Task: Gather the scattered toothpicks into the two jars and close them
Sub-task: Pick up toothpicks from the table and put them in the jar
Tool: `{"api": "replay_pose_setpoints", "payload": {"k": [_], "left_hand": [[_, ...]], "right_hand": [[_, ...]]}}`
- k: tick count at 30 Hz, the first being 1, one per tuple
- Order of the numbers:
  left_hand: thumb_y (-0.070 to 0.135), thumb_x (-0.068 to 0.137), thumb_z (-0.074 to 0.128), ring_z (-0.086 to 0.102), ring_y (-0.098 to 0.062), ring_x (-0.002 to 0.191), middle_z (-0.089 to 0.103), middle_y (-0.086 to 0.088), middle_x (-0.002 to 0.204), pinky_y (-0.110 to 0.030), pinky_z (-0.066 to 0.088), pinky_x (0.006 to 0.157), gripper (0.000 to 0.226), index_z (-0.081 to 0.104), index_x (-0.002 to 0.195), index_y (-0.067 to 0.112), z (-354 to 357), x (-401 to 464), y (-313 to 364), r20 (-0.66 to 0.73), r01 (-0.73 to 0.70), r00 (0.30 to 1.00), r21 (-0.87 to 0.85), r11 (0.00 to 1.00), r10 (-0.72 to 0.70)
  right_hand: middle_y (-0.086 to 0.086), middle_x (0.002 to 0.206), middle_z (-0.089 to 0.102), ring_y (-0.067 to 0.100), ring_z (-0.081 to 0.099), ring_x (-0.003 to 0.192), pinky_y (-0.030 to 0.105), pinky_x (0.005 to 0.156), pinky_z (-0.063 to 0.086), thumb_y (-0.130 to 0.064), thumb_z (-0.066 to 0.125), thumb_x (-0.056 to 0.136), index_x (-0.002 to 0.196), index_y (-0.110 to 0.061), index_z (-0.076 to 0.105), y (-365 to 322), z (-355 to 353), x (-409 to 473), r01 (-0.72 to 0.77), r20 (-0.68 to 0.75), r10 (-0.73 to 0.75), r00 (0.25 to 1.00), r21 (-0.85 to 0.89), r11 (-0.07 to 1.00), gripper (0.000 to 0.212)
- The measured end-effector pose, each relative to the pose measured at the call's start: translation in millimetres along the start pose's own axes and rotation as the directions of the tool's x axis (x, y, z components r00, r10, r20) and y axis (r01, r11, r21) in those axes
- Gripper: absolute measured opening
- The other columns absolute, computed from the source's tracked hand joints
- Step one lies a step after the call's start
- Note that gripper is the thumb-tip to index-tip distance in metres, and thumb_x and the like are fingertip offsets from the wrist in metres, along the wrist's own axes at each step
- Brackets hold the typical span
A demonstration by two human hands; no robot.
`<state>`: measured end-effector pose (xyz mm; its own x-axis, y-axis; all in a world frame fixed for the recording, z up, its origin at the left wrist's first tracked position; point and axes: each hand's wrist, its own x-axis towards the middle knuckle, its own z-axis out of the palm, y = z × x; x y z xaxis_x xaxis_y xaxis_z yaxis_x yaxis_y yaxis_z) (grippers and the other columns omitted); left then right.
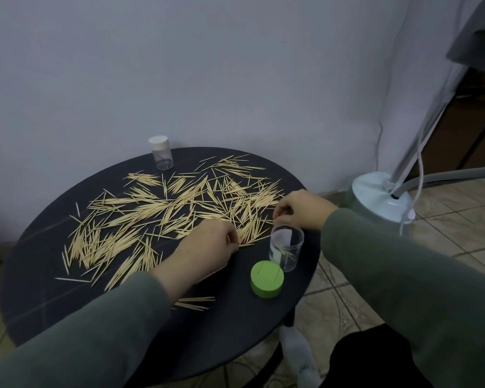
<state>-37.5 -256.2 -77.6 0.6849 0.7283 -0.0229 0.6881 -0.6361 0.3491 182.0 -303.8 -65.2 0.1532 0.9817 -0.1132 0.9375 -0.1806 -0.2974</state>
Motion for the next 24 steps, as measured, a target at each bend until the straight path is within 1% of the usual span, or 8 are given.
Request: {"api": "replay_pose_setpoints", "payload": {"k": [4,6,8,10,13,15,20,24], "left_hand": [[0.026,0.089,0.062,0.06,-0.014,0.092,0.062,0.006,0.091,-0.03,0.051,0.085,0.006,0.067,0.092,0.022,-0.7,5.3,-5.8,-0.033,0.018,0.999,0.013,1.0,-0.017],[0.028,0.088,0.063,0.06,-0.013,0.091,0.063,0.006,0.091,-0.031,0.052,0.085,0.007,0.067,0.092,0.023,-2.0,7.7,-5.1,-0.039,0.016,0.999,0.008,1.0,-0.016],[0.033,0.088,0.065,0.059,-0.013,0.09,0.061,0.006,0.092,-0.031,0.052,0.083,0.011,0.066,0.094,0.024,-2.7,12.6,-2.4,-0.05,0.018,0.999,0.002,1.0,-0.018],[0.041,0.086,0.066,0.057,-0.013,0.093,0.059,0.005,0.1,-0.031,0.051,0.083,0.023,0.063,0.103,0.025,-1.0,19.1,0.6,-0.061,0.021,0.998,0.001,1.0,-0.021],[0.052,0.082,0.067,0.054,-0.015,0.104,0.052,0.003,0.116,-0.034,0.05,0.091,0.048,0.055,0.121,0.026,5.0,28.8,3.9,-0.059,0.021,0.998,-0.003,1.0,-0.021],[0.055,0.082,0.065,0.054,-0.016,0.108,0.05,0.003,0.121,-0.038,0.05,0.093,0.054,0.053,0.126,0.027,8.2,33.6,5.3,-0.051,0.016,0.999,0.012,1.0,-0.015],[0.049,0.088,0.061,0.055,-0.013,0.101,0.053,0.004,0.117,-0.034,0.052,0.088,0.036,0.06,0.117,0.028,5.7,42.1,3.8,-0.056,0.009,0.998,0.056,0.998,-0.006],[0.049,0.089,0.06,0.055,-0.009,0.094,0.055,0.006,0.109,-0.031,0.053,0.086,0.029,0.063,0.108,0.027,1.3,51.6,-1.2,-0.077,-0.006,0.997,0.055,0.998,0.01]], "right_hand": [[-0.006,0.098,0.068,0.011,0.062,0.091,0.031,0.084,0.054,-0.038,0.069,0.085,0.098,-0.026,0.073,-8.7,5.9,8.0,0.015,-0.023,-0.014,1.0,0.005,1.0,0.018],[-0.005,0.1,0.068,0.012,0.061,0.092,0.032,0.084,0.053,-0.04,0.067,0.086,0.099,-0.025,0.071,-9.5,3.7,10.6,-0.014,-0.078,0.014,0.997,0.006,1.0,0.02],[-0.001,0.106,0.066,0.016,0.06,0.096,0.031,0.084,0.051,-0.039,0.062,0.091,0.108,-0.022,0.067,-6.8,1.1,13.7,-0.101,-0.162,0.096,0.982,-0.021,0.995,0.025],[0.005,0.116,0.063,0.023,0.059,0.104,0.034,0.088,0.051,-0.038,0.054,0.096,0.121,-0.014,0.061,-1.3,1.1,17.5,-0.222,-0.212,0.199,0.957,-0.09,0.971,0.036],[0.012,0.122,0.058,0.029,0.057,0.11,0.038,0.091,0.049,-0.038,0.046,0.099,0.123,-0.007,0.058,4.3,4.2,19.6,-0.339,-0.171,0.31,0.935,-0.177,0.924,0.041],[0.012,0.12,0.059,0.029,0.058,0.108,0.038,0.09,0.049,-0.038,0.045,0.099,0.12,-0.008,0.06,4.7,6.3,20.4,-0.338,-0.155,0.312,0.937,-0.195,0.921,0.039],[0.006,0.112,0.066,0.025,0.06,0.102,0.041,0.094,0.048,-0.035,0.047,0.097,0.113,-0.013,0.067,-5.5,11.6,23.3,-0.242,-0.147,0.217,0.965,-0.181,0.953,0.034],[0.002,0.098,0.07,0.02,0.063,0.089,0.042,0.091,0.05,-0.031,0.049,0.095,0.1,-0.016,0.073,-7.3,7.7,33.4,-0.191,-0.162,0.181,0.97,-0.048,0.98,0.029]]}}
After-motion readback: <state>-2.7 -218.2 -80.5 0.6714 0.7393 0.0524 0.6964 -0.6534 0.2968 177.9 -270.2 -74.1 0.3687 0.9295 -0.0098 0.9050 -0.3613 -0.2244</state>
